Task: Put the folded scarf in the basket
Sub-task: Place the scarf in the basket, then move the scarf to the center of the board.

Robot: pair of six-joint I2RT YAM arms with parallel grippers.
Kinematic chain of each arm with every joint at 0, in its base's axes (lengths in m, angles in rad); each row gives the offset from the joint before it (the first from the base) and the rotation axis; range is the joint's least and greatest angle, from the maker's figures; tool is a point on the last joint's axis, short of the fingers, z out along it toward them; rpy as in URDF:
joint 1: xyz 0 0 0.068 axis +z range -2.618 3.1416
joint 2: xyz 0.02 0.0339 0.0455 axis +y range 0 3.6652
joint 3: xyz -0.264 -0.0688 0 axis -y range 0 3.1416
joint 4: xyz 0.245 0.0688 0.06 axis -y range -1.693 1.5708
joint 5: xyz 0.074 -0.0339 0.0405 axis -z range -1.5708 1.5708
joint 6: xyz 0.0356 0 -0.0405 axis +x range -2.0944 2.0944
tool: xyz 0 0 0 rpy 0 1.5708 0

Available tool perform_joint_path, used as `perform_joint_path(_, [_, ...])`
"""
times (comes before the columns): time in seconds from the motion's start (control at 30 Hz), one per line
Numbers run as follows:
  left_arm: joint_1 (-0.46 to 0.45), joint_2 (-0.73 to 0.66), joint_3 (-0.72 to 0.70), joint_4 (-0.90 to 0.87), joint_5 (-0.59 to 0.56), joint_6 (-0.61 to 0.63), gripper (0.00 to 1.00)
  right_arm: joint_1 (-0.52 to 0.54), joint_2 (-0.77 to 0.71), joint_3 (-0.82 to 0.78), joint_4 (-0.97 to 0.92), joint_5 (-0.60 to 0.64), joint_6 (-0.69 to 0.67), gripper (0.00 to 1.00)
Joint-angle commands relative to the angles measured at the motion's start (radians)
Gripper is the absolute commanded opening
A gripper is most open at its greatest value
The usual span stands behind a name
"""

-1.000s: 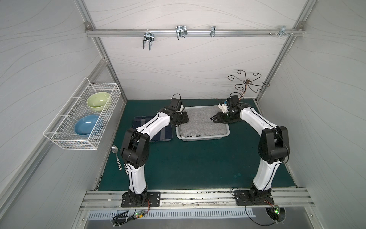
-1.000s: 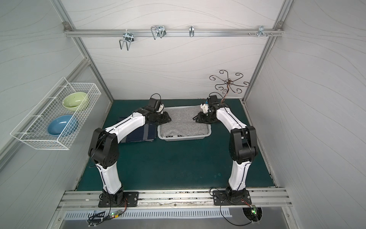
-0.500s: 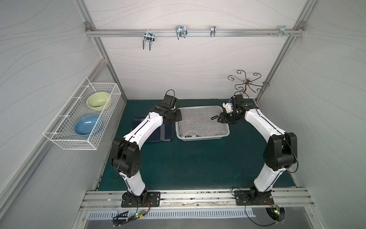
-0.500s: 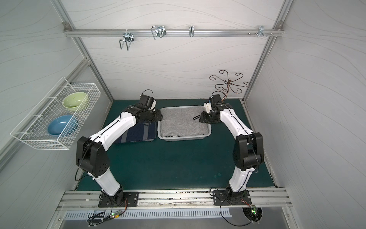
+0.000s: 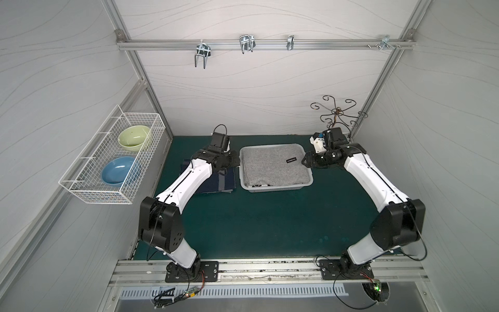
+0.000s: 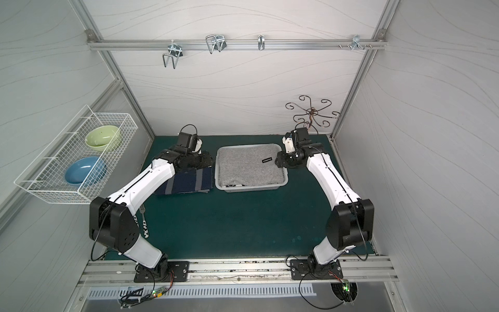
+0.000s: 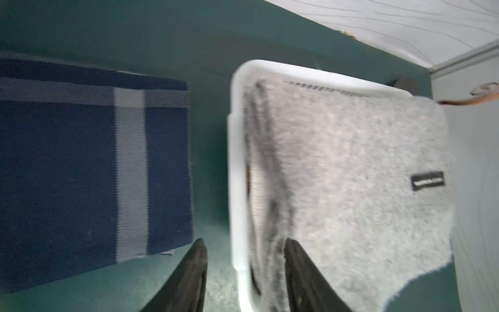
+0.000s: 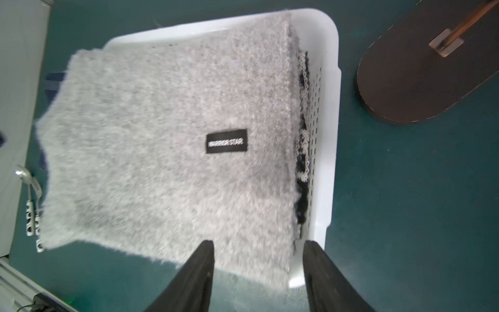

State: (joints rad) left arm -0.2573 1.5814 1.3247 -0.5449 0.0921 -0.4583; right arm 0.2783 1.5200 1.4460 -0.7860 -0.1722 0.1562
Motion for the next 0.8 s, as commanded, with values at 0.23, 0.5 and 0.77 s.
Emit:
perform_joint_path(0.23, [0.136, 0.175, -0.021, 0.142, -0.081, -0.016, 0.39, 0.151, -0.228, -0.143, -0.02, 0.046, 0.001, 0.52])
perform_joint_path(0.5, [0.138, 0.318, 0.053, 0.07, -0.268, 0.033, 0.35, 0.17, -0.317, -0.291, 0.08, -0.069, 0.054, 0.49])
perform_joint_path(0.77, [0.141, 0.405, 0.082, -0.025, -0.176, 0.008, 0.27, 0.224, -0.353, -0.383, 0.119, -0.056, 0.073, 0.48])
